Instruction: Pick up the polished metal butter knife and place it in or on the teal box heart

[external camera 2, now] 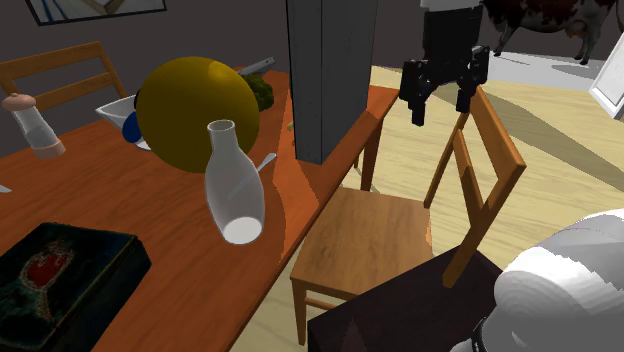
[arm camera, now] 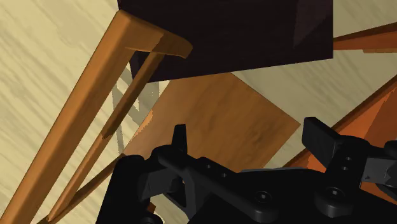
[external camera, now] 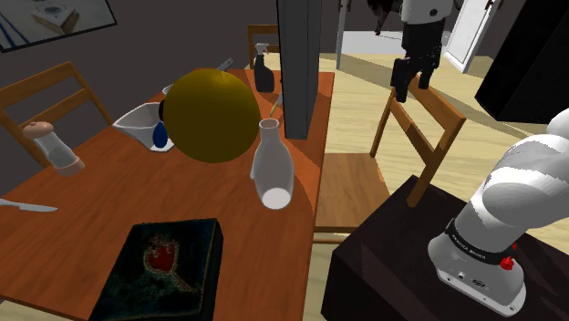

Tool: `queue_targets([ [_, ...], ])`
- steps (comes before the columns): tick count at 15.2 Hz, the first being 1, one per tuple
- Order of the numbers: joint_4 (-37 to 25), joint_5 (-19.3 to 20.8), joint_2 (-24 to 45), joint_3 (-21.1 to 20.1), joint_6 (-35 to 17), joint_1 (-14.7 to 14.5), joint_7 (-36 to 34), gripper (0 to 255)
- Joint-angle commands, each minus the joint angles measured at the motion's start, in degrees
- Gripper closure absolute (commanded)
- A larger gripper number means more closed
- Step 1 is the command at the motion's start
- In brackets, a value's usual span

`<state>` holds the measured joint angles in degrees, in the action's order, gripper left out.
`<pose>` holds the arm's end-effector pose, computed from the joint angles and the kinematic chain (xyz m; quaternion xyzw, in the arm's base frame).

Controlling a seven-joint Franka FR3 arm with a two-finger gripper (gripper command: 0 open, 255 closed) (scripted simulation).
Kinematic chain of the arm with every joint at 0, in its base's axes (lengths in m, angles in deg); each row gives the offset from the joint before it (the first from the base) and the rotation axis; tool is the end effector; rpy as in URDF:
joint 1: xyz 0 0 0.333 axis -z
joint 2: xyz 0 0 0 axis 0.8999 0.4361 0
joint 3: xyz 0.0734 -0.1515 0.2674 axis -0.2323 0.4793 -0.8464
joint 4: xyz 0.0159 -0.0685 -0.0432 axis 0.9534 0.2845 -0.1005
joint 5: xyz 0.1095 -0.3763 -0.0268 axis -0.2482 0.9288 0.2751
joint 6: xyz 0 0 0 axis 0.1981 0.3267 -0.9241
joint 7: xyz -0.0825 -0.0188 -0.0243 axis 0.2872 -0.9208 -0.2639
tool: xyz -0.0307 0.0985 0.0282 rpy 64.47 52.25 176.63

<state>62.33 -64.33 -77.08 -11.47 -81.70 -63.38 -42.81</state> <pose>0.2948 -0.0074 0.5682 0.9962 -0.0426 -0.0658 0.0379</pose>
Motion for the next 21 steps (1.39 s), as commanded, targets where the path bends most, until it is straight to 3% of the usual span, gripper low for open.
queue_targets([
  [1, 0.00, 0.00, 0.00, 0.00, 0.00, 0.00, 0.00, 0],
  [12, -0.44, -11.33, 13.90, -10.80, -12.67, -0.62, -21.20, 0],
  [21, -7.86, -15.16, 31.03, -17.75, -23.40, -0.53, -37.19, 0],
])
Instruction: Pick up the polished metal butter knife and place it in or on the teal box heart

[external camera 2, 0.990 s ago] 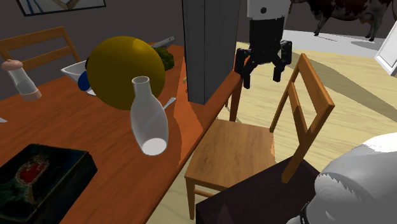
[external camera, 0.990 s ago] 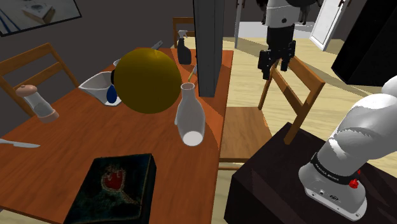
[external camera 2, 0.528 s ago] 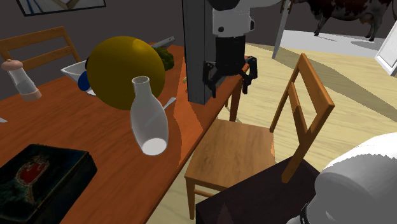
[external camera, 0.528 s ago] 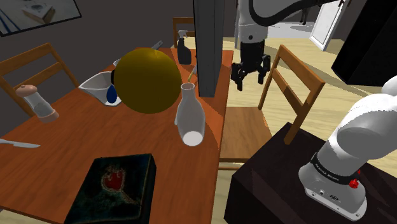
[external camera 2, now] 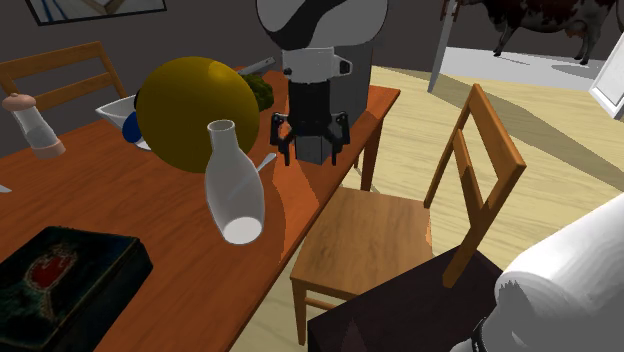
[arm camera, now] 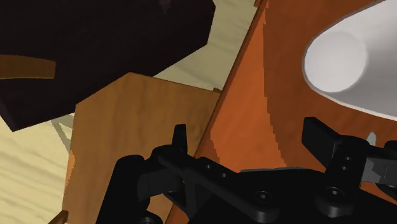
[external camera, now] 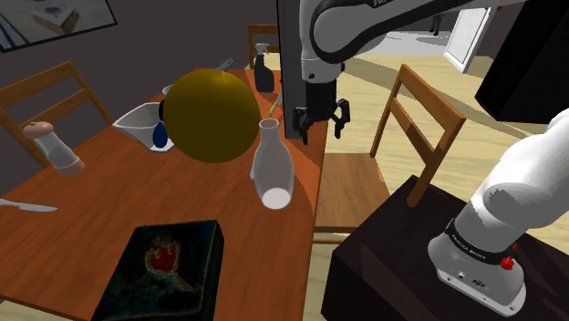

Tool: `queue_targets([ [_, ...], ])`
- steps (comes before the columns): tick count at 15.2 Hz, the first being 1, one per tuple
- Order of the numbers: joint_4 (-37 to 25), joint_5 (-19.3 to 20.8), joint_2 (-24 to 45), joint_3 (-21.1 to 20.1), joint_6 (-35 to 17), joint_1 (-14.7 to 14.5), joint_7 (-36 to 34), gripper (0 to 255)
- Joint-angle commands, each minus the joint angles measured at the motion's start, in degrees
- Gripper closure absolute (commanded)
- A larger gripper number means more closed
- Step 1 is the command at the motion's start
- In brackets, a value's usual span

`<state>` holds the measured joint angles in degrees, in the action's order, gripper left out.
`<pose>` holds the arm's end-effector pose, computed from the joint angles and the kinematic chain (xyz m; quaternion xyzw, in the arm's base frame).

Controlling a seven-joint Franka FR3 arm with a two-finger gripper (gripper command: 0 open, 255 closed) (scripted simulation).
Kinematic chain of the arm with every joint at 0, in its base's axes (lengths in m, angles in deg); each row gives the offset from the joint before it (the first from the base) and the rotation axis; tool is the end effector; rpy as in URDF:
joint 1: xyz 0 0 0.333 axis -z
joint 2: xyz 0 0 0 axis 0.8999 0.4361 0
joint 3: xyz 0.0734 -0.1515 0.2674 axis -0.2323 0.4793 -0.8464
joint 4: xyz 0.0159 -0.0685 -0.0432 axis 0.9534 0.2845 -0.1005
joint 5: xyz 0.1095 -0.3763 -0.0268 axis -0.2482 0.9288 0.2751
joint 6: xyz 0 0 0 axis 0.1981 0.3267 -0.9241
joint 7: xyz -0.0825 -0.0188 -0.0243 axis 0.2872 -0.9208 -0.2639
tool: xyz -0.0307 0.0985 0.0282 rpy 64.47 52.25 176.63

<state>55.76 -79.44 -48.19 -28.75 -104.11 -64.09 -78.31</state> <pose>0.4242 0.1580 0.4542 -0.9684 0.2336 0.0867 0.0112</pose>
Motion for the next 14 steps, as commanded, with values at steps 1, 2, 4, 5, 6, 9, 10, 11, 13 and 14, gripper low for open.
queue_targets([
  [1, -2.48, -0.09, 4.24, -1.08, -2.06, 0.19, -3.44, 0],
  [2, -3.74, -0.04, 6.38, -1.63, -3.09, 0.18, -5.20, 0],
  [4, -6.48, 0.29, 10.73, -2.55, -5.02, 0.05, -8.72, 0],
  [5, -7.96, 0.55, 12.94, -2.93, -5.91, -0.05, -10.48, 0],
  [6, -9.50, 0.88, 15.17, -3.25, -6.75, -0.20, -12.22, 0],
  [9, -14.57, 2.11, 21.91, -3.77, -8.89, -0.92, -17.35, 0],
  [10, -16.40, 2.58, 24.17, -3.80, -9.48, -1.26, -19.00, 0],
  [11, -18.32, 3.06, 26.43, -3.77, -9.99, -1.63, -20.62, 0],
  [13, -22.38, 4.00, 30.95, -3.55, -10.81, -2.49, -23.74, 0],
  [14, -24.54, 4.46, 33.21, -3.36, -11.11, -2.97, -25.23, 0],
])
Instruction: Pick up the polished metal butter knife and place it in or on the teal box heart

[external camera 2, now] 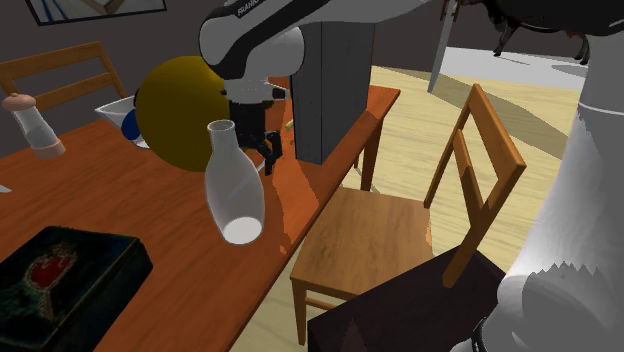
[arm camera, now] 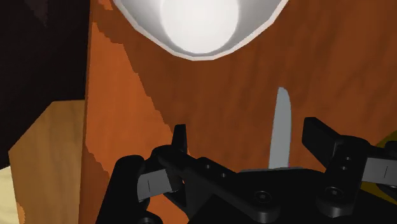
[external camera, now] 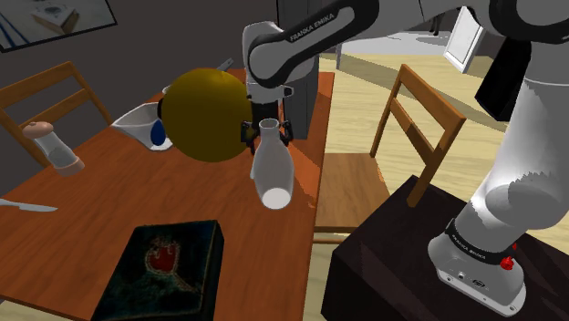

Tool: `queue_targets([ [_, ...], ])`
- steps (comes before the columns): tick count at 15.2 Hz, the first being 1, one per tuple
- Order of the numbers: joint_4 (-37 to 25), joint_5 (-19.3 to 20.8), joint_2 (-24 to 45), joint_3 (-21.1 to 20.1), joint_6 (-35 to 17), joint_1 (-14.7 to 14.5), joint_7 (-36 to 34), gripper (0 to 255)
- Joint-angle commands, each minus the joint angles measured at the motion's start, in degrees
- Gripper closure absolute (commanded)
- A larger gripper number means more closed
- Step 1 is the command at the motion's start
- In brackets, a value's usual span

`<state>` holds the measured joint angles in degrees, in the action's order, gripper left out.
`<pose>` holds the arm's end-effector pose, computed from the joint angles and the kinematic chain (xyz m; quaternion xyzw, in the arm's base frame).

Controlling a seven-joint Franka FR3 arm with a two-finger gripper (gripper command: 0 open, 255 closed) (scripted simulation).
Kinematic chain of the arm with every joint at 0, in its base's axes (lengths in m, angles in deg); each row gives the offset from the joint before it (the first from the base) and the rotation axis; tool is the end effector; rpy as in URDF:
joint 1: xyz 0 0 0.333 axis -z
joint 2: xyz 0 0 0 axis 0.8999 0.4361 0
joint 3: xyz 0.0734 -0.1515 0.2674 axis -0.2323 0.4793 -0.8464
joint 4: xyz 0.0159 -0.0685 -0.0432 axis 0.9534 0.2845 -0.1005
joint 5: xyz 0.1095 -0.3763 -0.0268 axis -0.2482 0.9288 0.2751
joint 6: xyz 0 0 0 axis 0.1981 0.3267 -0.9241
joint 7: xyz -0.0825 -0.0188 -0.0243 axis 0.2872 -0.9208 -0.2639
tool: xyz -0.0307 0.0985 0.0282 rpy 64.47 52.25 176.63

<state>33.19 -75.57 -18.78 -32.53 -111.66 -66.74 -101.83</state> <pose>0.5475 0.2442 0.3883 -0.9246 0.3633 0.1086 0.0368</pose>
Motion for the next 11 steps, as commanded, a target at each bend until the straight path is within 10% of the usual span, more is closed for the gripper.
queue_targets([
  [1, -4.21, 1.01, 6.06, 0.66, -3.79, -0.82, -3.15, 0],
  [11, -6.53, 2.16, 13.07, 1.65, -9.01, -3.04, -6.18, 0],
])
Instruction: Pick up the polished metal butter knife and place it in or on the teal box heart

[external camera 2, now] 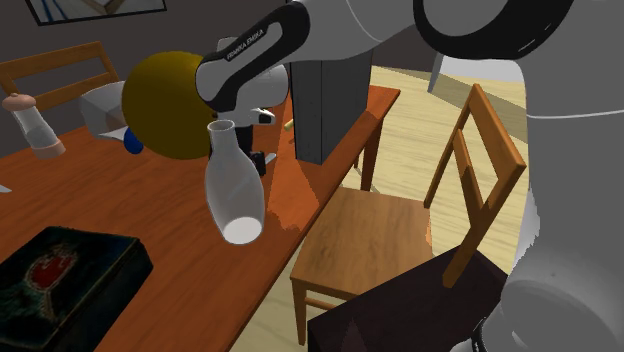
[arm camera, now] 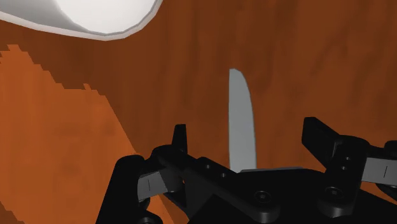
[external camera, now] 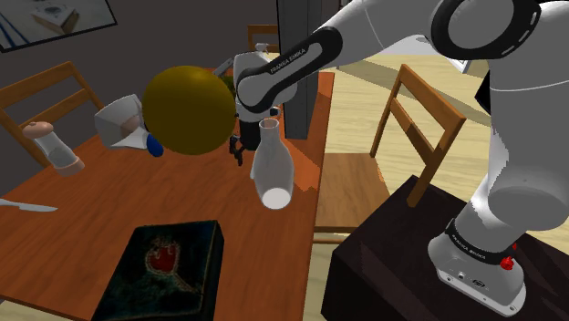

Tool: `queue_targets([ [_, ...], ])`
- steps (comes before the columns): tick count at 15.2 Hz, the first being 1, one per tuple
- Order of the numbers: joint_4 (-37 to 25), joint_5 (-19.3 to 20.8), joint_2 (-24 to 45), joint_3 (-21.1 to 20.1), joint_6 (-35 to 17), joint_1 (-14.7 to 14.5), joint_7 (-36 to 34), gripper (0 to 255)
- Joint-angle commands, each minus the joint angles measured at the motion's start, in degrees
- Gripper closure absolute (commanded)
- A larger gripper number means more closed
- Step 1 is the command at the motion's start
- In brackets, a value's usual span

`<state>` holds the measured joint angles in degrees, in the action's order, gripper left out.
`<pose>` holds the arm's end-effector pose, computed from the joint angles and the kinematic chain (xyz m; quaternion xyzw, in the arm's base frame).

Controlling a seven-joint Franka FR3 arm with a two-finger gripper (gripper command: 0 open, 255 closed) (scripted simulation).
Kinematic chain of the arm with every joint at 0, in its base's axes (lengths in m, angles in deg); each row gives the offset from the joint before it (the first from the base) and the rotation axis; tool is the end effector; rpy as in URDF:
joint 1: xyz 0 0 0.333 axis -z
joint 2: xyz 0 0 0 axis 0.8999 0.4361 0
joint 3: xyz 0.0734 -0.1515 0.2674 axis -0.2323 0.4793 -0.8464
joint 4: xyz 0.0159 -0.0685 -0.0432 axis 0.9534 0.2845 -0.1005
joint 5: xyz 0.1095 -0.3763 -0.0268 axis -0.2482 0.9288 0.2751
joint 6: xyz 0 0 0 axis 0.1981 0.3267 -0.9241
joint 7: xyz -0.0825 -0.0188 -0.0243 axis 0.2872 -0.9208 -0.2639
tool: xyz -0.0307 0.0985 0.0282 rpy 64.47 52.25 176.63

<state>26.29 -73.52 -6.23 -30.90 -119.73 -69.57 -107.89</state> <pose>0.5935 0.2655 0.3214 -0.9045 0.4097 0.1034 0.0582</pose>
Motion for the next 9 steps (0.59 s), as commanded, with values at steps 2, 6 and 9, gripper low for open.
queue_targets([
  [2, 0.37, 0.11, 0.52, 0.02, -0.94, -0.22, -0.13, 0],
  [6, 0.37, 0.11, 0.53, 0.02, -0.94, -0.22, -0.13, 0],
  [9, 0.37, 0.11, 0.52, 0.02, -0.93, -0.22, -0.13, 255],
])
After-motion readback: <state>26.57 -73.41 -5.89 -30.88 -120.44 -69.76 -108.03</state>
